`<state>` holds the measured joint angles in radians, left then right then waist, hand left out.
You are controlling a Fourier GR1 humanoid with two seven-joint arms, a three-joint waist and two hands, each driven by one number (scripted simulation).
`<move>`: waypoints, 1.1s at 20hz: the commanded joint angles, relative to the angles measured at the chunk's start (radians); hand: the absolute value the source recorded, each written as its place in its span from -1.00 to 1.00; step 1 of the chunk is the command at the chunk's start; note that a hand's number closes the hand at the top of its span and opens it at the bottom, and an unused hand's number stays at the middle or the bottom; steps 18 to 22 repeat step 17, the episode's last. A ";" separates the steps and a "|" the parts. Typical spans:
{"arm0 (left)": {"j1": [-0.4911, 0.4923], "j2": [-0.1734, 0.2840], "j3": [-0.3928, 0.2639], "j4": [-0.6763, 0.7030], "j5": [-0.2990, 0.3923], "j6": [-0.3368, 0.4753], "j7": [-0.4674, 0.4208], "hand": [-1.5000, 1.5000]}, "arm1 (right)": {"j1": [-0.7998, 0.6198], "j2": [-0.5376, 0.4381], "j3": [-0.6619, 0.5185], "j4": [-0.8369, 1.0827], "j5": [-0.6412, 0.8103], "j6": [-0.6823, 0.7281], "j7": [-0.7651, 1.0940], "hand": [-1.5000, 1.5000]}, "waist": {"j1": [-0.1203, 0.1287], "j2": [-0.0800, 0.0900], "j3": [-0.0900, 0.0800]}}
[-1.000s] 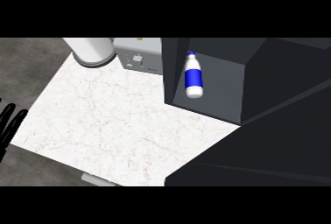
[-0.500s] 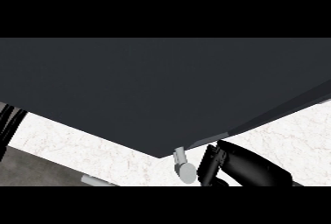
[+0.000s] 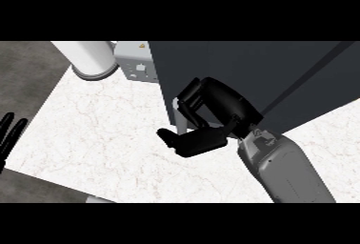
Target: Pick up the bottled water, place it into the cabinet and close the cabinet
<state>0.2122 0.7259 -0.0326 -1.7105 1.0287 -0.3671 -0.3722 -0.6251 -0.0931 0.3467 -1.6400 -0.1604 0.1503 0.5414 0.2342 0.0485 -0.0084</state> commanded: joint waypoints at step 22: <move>0.031 -0.014 0.034 0.030 0.006 -0.037 -0.026 -1.00 | -0.373 0.093 -0.166 0.458 -0.039 -0.387 -0.092 -1.00 | -0.052 -0.005 0.006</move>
